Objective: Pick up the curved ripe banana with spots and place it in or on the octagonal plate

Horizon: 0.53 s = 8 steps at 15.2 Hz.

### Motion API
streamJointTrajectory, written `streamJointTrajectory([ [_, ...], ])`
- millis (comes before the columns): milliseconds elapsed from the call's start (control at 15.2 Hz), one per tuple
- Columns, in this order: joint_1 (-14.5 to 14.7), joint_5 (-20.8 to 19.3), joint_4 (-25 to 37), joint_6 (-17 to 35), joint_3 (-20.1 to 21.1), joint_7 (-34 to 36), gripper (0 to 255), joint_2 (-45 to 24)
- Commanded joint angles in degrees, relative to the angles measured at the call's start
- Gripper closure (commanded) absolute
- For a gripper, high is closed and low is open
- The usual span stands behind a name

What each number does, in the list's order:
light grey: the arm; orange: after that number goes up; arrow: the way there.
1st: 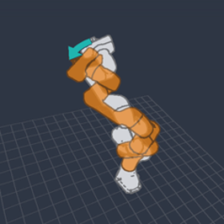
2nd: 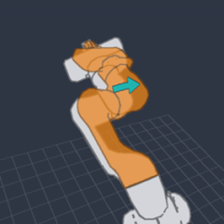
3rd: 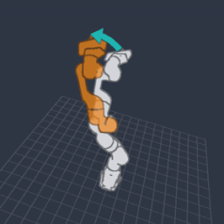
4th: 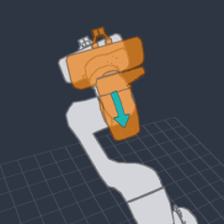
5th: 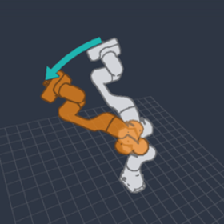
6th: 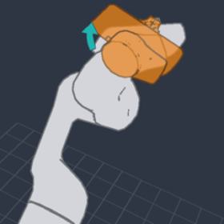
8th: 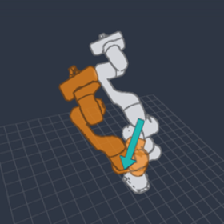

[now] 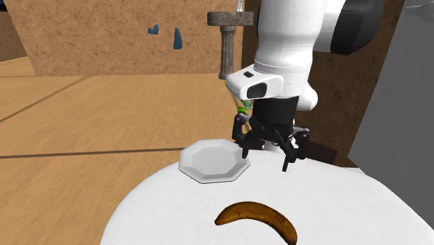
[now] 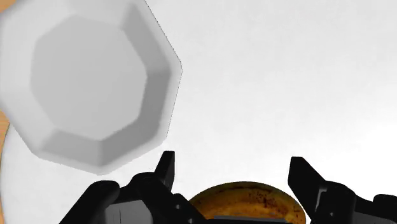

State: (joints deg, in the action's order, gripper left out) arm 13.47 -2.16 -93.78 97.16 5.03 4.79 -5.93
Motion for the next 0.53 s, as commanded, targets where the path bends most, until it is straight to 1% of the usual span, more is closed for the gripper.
streamJointTrajectory([
  [0,2.17,-3.86,8.93,-4.58,0.19,20.66,0,-7.37],
  [132,4.61,-6.12,21.24,-11.63,-1.43,37.34,0,-16.61],
  [198,5.69,-6.54,28.91,-16.01,-2.75,44.87,0,-21.99],
  [264,6.47,-6.44,35.82,-19.86,-4.11,50.22,0,-26.63],
  [462,6.35,-6.26,30.44,-16.42,-4.35,50.41,0,-24.69],
])
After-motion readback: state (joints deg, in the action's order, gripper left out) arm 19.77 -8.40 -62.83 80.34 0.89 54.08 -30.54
